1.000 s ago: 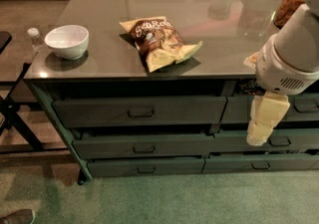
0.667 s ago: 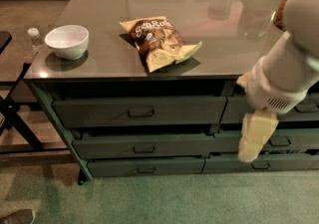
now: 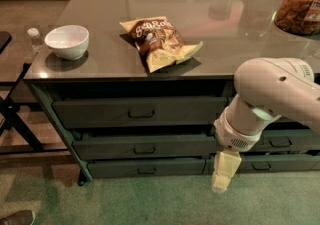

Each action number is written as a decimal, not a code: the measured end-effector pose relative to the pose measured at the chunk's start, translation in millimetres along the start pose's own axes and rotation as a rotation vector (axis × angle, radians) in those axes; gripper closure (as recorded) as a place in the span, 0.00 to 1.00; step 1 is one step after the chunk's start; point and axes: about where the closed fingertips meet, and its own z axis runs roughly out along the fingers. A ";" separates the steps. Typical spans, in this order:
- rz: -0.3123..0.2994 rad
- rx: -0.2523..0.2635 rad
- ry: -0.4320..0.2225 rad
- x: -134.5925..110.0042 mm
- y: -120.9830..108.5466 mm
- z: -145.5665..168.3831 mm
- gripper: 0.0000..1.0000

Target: Open middle drawer

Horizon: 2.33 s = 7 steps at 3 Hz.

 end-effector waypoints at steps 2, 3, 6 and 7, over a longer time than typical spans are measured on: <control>0.004 -0.011 0.004 -3.4 -0.7 20.3 0.00; 0.011 -0.024 0.009 -12.8 -14.5 70.5 0.00; 0.040 -0.080 -0.043 -33.5 -32.0 148.8 0.00; 0.064 -0.111 -0.107 -46.1 -42.1 197.6 0.00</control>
Offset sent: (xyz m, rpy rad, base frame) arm 0.0066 0.0204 -0.0582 0.0011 0.0374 -0.0094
